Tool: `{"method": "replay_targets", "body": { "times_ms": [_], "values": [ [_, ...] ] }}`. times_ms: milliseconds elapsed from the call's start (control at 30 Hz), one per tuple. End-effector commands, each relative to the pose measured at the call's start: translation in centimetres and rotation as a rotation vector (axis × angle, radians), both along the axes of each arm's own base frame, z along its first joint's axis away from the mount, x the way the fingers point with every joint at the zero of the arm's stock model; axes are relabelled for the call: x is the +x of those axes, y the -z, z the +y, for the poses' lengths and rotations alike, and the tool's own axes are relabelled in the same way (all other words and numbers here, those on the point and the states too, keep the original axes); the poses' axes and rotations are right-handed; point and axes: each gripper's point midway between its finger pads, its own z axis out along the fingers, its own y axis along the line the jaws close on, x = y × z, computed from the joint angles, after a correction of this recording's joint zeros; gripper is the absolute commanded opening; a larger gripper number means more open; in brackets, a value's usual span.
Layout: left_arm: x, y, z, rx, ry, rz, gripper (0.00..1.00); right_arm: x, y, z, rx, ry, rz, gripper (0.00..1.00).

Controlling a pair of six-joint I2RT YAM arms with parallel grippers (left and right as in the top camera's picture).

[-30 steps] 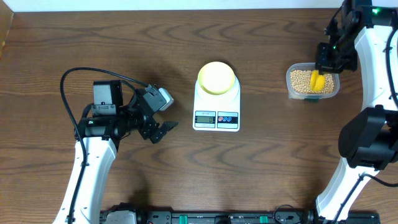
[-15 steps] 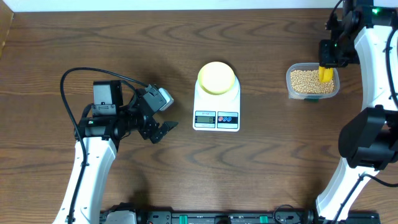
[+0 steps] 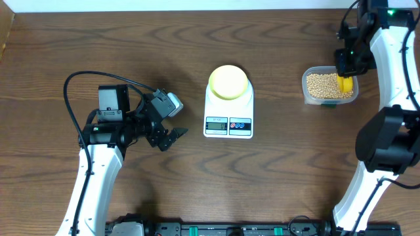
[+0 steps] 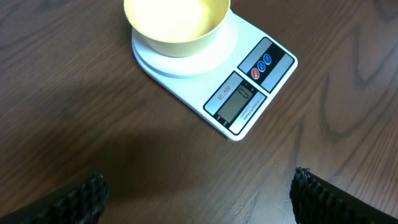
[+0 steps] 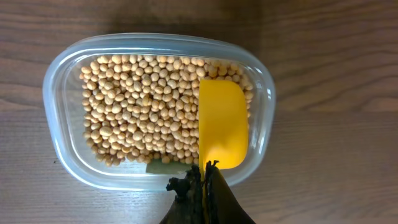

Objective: Scoop item into bowl and weigh 50g on scale
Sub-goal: 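Drag the scoop through the soybeans and lift it out, right gripper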

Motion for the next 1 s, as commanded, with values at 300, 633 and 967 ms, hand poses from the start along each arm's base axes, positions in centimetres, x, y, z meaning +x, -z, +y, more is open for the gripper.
{"method": "replay_targets", "body": {
  "times_ms": [300,633,967],
  "values": [
    [-0.2,-0.3,-0.1,-0.017,0.005,-0.006,0.95,0.3,2.3,3.3,0.245,-0.020,0.040,0.01],
    [-0.2,-0.3,-0.1,-0.017,0.005,-0.006,0.95,0.1,2.7,2.8,0.342,0.027,0.037,0.01],
    [-0.2,-0.3,-0.1,-0.017,0.005,-0.005,0.95,-0.3,5.7,3.6,0.546,0.088,0.099,0.01]
  ]
}}
